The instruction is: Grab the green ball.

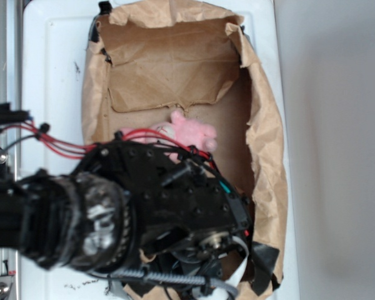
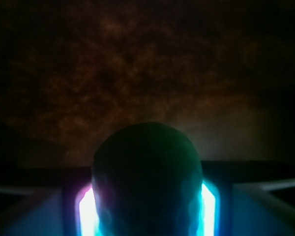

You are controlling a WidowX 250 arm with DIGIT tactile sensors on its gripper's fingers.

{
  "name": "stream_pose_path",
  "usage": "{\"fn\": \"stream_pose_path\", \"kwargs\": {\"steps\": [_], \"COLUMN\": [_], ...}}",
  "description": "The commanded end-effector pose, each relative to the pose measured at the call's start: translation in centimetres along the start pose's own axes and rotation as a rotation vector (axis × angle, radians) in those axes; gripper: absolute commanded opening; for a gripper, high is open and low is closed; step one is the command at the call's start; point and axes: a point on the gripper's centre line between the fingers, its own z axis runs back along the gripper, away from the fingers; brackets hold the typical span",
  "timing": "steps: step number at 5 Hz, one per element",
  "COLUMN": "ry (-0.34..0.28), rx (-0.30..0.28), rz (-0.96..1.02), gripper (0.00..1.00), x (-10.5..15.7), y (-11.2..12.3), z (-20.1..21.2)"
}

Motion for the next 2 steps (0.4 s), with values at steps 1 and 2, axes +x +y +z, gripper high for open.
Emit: {"fn": "stream_pose_path", "kwargs": {"steps": [1,2], "ry": [-0.045,-0.042], "rx": [0.229,0.271], "rz": [0.309,0.481], "gripper": [0.0,0.0], "x": [-0.8,-1.5], "y": [1.5,2.1], "z": [5.3,6.4]}}
